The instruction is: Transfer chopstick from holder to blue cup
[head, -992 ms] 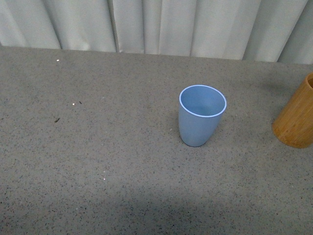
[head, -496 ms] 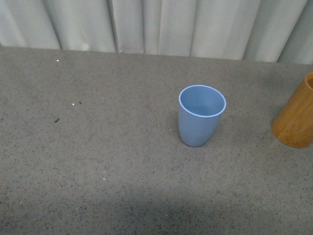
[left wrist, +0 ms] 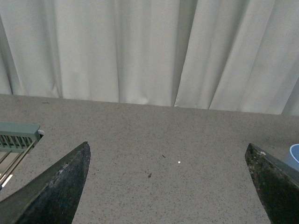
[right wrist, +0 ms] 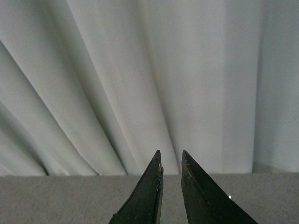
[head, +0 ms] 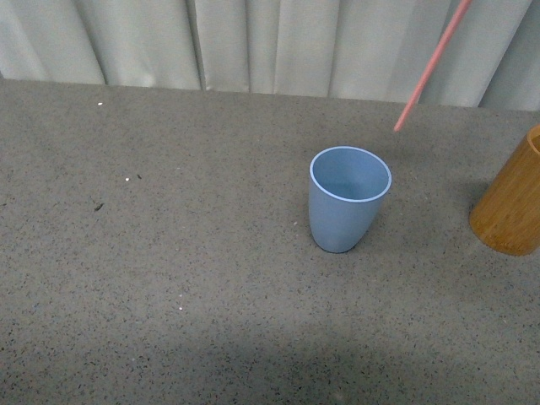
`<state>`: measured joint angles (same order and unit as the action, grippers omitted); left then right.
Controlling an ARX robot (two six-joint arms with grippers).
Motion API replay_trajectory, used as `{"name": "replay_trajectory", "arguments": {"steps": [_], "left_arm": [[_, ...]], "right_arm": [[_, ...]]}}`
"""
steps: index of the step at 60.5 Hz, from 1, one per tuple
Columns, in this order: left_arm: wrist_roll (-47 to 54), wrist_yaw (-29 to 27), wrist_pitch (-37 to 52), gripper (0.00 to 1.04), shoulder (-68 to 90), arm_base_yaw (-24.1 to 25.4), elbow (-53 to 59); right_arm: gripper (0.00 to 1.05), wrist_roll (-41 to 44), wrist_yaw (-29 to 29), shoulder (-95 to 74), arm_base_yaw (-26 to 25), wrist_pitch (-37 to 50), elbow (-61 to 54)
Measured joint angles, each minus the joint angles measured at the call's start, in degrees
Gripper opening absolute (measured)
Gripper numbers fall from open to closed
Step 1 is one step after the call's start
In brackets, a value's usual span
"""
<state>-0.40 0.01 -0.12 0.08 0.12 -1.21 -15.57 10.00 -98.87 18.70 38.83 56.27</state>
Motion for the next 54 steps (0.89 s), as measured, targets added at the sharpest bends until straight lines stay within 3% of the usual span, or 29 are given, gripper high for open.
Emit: {"name": "replay_trajectory", "arguments": {"steps": [21, 54], "left_arm": [[0.0, 0.0, 0.0, 0.98, 0.0, 0.0, 0.0], [0.0, 0.0, 0.0, 0.98, 0.0, 0.0, 0.0]], "right_arm": [[0.13, -2.47, 1.55, -6.97, 3.39, 0.28, 2.69], [0.13, -3.06, 2.1, -10.32, 3.5, 0.55, 3.3]]}}
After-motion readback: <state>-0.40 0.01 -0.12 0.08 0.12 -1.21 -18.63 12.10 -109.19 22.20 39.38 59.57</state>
